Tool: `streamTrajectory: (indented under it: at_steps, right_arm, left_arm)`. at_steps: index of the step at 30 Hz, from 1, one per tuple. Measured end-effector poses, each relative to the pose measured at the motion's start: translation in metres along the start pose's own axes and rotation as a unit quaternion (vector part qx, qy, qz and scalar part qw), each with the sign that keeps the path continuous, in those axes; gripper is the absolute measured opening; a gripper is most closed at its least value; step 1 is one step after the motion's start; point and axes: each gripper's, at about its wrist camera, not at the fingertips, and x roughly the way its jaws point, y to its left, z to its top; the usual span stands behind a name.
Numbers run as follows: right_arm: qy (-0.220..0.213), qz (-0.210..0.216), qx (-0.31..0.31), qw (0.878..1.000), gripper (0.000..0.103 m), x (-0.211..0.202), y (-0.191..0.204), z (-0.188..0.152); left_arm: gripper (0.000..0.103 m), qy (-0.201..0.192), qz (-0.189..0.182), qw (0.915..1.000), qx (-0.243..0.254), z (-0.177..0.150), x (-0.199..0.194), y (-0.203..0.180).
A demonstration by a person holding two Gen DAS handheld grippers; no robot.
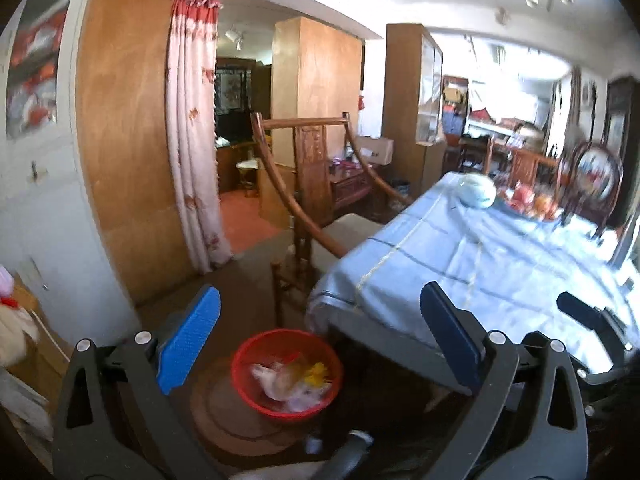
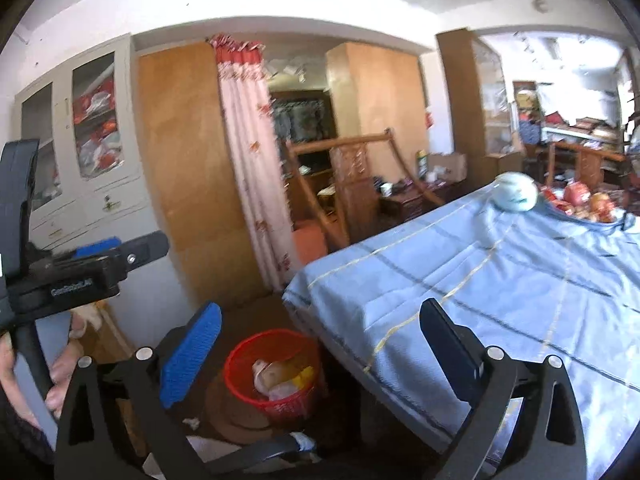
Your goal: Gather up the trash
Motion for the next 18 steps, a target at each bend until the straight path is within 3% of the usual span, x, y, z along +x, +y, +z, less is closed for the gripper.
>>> streamTrajectory:
  at_steps: [7, 10, 13, 15, 18]
  right_arm:
    - [0.028, 0.003, 0.062, 0.998, 0.098, 0.009, -0.028, -0.003]
    - [-0.009, -0.015, 0.083, 0.996, 0.098, 0.006, -0.048, -0.013]
    - [-0.063, -0.033, 0.053, 0.996, 0.098, -0.004, -0.059, -0.026]
    - [-0.072, -0.013, 0.041, 0.996, 0.098, -0.006, -0.065, -0.028]
    - [-0.046, 0.023, 0.029, 0.998, 0.098, 0.004, -0.069, -0.022]
  left_arm:
    - [0.096, -0.005, 0.023, 0.9997, 0.009, -0.004, 0.007, -0.010]
    - [0.096, 0.000, 0.029, 0.9996, 0.007, -0.011, 0.019, -0.012]
    - [0.096, 0.020, 0.032, 0.9992, 0.011, -0.017, 0.037, -0.023]
    - [0.096, 0.035, 0.039, 0.9983, 0.026, -0.018, 0.051, -0.041]
    - [0.096, 0.044, 0.073, 0.9941, 0.067, -0.014, 0.063, -0.074]
